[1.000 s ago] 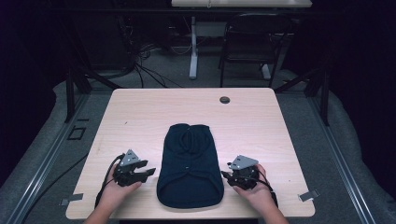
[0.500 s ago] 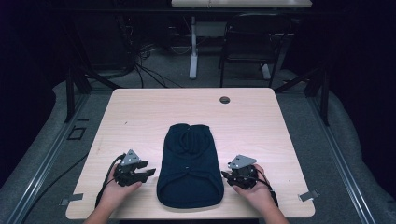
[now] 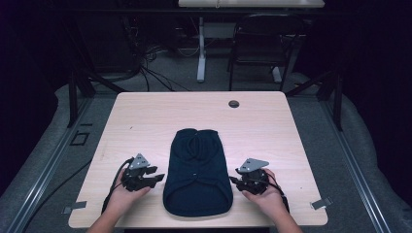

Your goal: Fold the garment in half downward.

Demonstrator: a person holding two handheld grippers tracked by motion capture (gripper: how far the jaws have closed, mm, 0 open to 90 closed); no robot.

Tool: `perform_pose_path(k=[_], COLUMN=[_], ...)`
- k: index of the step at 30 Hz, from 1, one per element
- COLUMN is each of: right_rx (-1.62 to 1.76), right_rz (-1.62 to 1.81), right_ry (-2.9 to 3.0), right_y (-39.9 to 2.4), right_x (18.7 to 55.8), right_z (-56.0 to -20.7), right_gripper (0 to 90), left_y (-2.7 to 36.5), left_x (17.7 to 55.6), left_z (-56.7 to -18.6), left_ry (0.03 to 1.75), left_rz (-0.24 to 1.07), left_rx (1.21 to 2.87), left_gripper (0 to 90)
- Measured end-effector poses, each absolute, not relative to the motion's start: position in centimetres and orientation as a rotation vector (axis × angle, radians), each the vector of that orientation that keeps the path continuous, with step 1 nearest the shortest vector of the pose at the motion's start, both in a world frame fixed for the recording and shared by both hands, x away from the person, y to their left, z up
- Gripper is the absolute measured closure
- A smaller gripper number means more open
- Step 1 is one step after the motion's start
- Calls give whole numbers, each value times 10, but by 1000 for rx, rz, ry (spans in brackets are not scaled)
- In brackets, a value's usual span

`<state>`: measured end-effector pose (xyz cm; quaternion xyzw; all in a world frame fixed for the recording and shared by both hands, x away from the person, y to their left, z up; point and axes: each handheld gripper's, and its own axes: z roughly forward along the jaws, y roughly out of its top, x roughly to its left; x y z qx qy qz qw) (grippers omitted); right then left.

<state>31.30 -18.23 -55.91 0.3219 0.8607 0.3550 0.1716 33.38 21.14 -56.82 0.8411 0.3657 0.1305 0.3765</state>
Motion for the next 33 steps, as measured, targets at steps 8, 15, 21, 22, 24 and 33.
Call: perform_pose_path(k=[8,15,21,22,24,33], right_rx=[899,837,825,825,829,803], right_rz=[973,897,885,885,893,853], right_ry=[2485,2546,2554,2554,2561,2584], right_y=[-173,-158,-148,-148,-143,-128], right_x=[323,341,364,364,375,398], right_z=[-554,-554,-552,-552,-551,-554], right_gripper=[641,677,688,688,709,733], left_y=[203,187,173,171,167,148], left_x=[347,369,388,392,397,412], left_z=[-566,-559,-558,-558,-559,-564], left_ry=[923,907,899,898,901,843], left_rz=[309,310,316,308,305,336], left_rx=[2172,2192,2221,2230,2230,2299], left_gripper=[562,589,595,595,598,629])
